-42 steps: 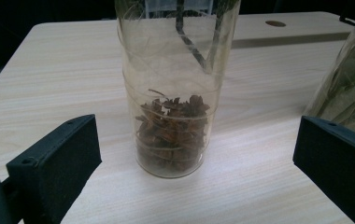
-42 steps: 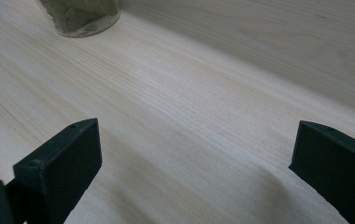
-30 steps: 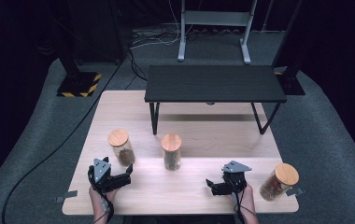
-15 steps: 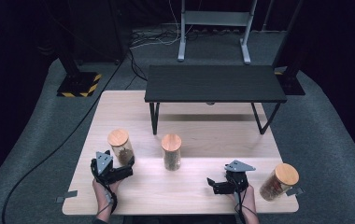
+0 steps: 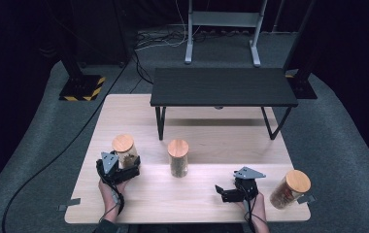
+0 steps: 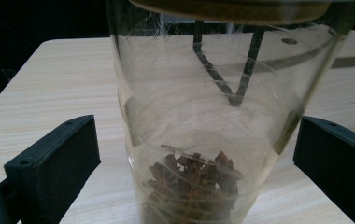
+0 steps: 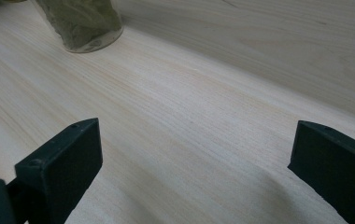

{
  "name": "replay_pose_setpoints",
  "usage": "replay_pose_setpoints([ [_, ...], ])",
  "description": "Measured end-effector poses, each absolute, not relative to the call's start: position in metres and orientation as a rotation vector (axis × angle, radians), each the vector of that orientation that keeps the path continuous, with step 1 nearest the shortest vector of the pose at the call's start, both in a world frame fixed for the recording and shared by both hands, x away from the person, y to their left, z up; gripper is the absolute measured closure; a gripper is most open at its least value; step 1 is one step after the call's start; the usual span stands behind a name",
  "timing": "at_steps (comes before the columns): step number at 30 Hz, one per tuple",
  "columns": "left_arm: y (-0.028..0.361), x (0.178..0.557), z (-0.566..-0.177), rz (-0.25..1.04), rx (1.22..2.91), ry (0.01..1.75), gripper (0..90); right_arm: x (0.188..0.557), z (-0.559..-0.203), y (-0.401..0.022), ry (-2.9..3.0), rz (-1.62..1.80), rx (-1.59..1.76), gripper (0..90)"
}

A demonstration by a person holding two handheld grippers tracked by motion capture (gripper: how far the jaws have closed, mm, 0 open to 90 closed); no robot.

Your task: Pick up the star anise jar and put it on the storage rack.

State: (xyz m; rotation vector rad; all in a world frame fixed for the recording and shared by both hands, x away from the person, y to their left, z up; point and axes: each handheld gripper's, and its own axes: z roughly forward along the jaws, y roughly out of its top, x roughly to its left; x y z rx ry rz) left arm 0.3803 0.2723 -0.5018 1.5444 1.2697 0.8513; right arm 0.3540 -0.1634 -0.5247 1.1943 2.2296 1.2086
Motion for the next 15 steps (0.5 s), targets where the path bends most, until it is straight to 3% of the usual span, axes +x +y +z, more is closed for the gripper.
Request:
replay_pose_setpoints([
  [15,0.2705,0.3872,-0.5073,0.860,1.549,1.279,0.0,0.3533,-0.5245,-0.1635,2.224,1.209,1.191,1.4],
])
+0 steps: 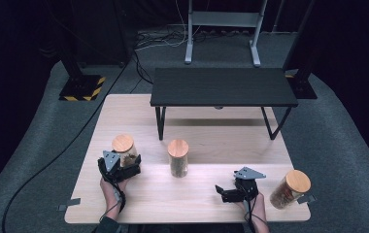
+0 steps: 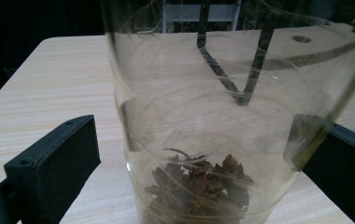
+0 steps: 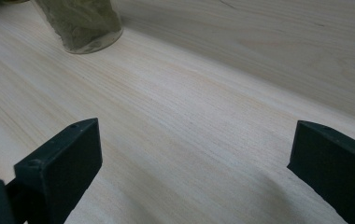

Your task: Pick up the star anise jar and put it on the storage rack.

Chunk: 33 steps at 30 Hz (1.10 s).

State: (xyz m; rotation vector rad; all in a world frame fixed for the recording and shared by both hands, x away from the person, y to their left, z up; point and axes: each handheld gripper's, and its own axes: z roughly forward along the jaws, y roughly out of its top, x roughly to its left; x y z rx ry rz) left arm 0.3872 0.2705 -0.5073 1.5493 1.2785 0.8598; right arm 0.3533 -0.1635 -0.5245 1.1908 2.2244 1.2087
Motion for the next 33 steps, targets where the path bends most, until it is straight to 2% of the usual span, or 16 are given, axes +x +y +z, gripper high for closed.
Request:
replay_pose_setpoints([
  [8,0.2682,0.3890,-0.5059,0.884,1.560,1.279,0.5,0.3532,-0.5244,-0.1638,2.222,1.212,1.192,1.4],
  [10,0.2683,0.3886,-0.5064,0.881,1.557,1.275,11.8,0.3534,-0.5245,-0.1639,2.223,1.214,1.193,1.5],
  [11,0.2682,0.3887,-0.5066,0.880,1.556,1.278,14.5,0.3535,-0.5245,-0.1640,2.222,1.215,1.192,1.8],
  [13,0.2683,0.3888,-0.5071,0.876,1.554,1.272,19.4,0.3534,-0.5245,-0.1641,2.222,1.217,1.191,2.2],
  [17,0.2667,0.3889,-0.5081,0.885,1.557,1.263,23.6,0.3536,-0.5246,-0.1633,2.227,1.208,1.190,2.3],
  [33,0.2677,0.3880,-0.5085,0.875,1.572,1.227,24.7,0.3548,-0.5247,-0.1620,2.237,1.192,1.182,2.5],
])
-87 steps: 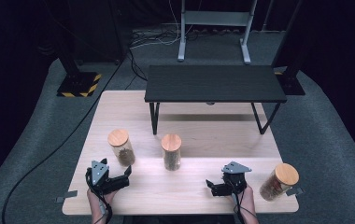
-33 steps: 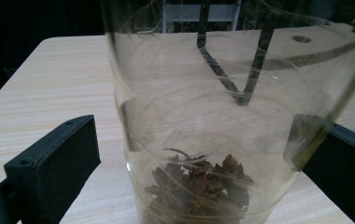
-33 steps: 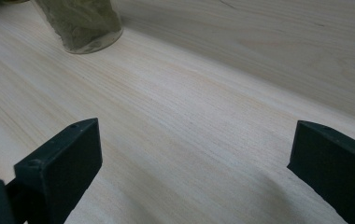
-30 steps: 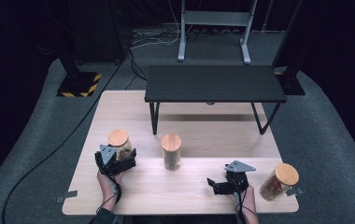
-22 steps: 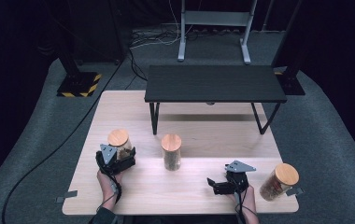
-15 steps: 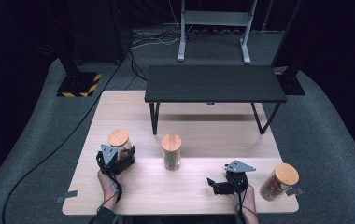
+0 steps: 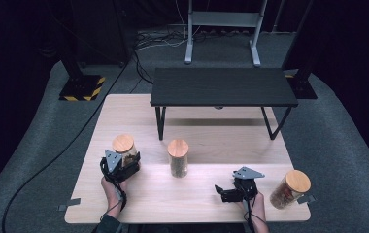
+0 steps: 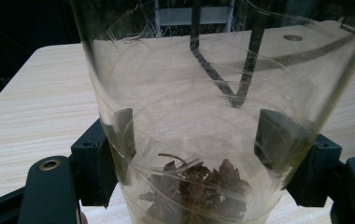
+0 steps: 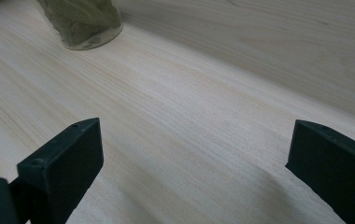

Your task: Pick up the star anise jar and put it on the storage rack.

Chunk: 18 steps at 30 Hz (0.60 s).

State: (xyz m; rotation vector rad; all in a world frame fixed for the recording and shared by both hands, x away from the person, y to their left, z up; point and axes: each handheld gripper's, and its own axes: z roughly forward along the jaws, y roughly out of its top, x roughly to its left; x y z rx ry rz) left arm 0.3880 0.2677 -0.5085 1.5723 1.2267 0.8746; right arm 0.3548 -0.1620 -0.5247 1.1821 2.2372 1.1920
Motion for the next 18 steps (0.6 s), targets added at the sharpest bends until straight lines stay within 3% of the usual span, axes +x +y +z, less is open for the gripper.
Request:
replay_pose_setpoints([
  [18,0.2666,0.3872,-0.4993,0.868,1.588,1.191,24.8,0.3577,-0.5248,-0.1604,2.253,1.190,1.174,2.2],
])
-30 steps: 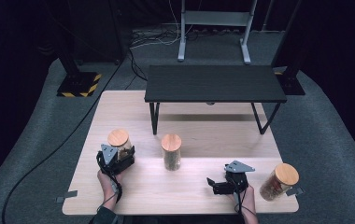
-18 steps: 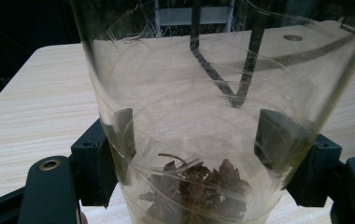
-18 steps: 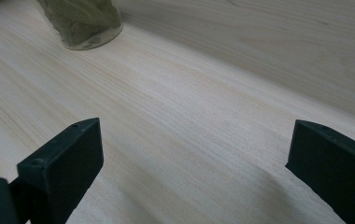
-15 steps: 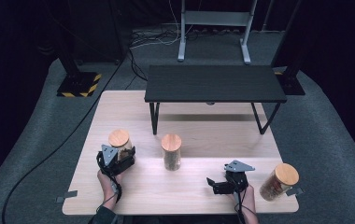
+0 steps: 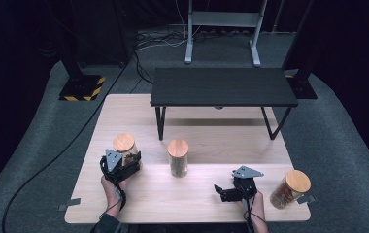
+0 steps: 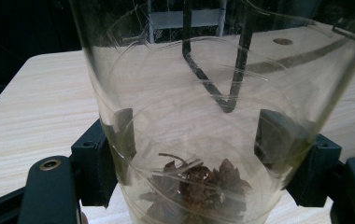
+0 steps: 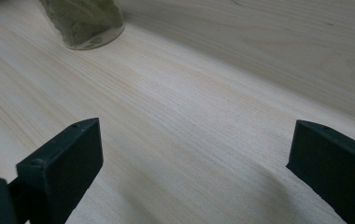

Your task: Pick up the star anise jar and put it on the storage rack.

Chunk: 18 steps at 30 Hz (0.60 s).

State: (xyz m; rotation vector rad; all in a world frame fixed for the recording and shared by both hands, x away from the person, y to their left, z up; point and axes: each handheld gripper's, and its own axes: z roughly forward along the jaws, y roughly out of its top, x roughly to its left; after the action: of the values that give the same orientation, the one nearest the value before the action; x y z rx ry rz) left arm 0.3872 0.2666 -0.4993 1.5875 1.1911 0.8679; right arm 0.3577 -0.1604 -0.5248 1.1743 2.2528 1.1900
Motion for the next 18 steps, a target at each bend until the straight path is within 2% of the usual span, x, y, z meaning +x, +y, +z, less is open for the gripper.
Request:
replay_pose_setpoints([
  [18,0.265,0.388,-0.489,0.836,1.579,1.163,24.7,0.358,-0.525,-0.160,2.262,1.196,1.169,1.9],
])
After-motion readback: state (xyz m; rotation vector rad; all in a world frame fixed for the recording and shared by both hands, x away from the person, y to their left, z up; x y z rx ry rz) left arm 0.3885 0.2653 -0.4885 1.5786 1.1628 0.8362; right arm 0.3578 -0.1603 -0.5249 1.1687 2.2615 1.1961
